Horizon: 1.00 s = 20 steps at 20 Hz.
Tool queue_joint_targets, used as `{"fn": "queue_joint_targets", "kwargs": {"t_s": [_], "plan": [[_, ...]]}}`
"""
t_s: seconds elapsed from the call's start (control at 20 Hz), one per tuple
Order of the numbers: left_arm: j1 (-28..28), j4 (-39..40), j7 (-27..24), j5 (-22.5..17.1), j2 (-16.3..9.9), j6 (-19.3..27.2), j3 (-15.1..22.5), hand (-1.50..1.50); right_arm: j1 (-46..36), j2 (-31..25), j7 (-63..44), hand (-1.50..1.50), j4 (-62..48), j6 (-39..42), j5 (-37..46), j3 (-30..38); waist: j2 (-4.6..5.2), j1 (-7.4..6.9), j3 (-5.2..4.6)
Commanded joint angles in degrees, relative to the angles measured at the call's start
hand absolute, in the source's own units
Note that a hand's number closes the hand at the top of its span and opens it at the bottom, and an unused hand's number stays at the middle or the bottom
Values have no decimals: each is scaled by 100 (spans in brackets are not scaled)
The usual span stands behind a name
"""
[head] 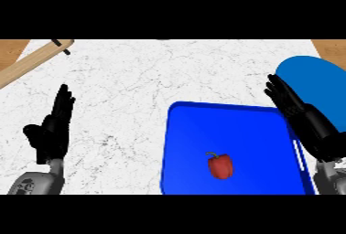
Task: Pick the bell pepper from the tray and place it in the plate
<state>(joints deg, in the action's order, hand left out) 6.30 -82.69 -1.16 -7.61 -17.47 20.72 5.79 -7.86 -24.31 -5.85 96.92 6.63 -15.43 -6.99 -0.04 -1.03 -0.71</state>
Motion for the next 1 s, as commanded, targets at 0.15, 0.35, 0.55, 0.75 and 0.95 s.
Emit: {"fn": "queue_joint_targets", "kwargs": {"t_s": [0.15, 0.35, 0.55, 0.75, 0.95], "plan": [[-349, -130, 688, 57, -150, -241, 233, 0, -388, 376, -85, 150, 526, 819, 16, -1135, -12, -23, 74], [-381, 289, 743, 25, 29, -296, 377, 0, -1477, -1205, 459, 150, 1276, 956, 2266, -927, -384, 177, -72], [-414, 258, 933, -1, 108, -319, 457, 0, -265, -565, 1697, 150, 1104, -326, 3672, -1525, 4, 197, 104], [-319, 50, 1034, -39, 61, -378, 451, 0, 495, 338, 2566, -150, 102, 90, 1361, -1191, 72, 75, 122], [-246, 22, 1204, 57, 62, -376, 501, 0, 532, -509, 4413, -150, -806, 895, 2405, -1654, 27, 41, 90]]}}
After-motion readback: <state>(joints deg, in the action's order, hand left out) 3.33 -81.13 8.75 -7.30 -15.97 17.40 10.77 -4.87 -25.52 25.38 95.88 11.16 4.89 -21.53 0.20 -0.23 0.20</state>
